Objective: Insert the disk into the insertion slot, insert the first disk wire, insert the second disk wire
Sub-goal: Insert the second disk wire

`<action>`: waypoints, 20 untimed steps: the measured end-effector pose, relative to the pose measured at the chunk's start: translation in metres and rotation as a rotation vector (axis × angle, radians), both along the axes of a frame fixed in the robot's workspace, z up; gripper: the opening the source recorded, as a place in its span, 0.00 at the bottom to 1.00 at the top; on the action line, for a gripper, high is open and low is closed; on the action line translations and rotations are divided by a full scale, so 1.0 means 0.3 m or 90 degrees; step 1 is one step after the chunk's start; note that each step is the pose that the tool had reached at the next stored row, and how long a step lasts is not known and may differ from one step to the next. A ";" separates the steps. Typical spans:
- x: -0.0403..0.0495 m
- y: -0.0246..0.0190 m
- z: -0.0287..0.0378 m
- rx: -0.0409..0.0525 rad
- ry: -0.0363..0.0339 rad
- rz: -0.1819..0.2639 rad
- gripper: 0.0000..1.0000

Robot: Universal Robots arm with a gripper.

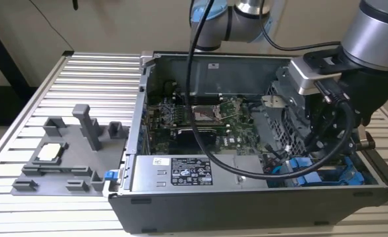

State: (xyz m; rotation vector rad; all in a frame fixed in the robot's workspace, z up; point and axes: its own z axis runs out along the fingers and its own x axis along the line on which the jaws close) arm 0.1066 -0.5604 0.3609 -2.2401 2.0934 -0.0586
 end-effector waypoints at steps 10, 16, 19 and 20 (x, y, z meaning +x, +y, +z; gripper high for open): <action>0.062 -0.005 -0.001 0.0004 0.0317 -0.016 0.16; 0.068 -0.017 -0.002 0.0010 0.0365 -0.043 0.16; 0.082 -0.034 -0.003 0.0005 0.0512 -0.043 0.16; 0.085 -0.041 -0.003 0.0004 0.0539 -0.043 0.16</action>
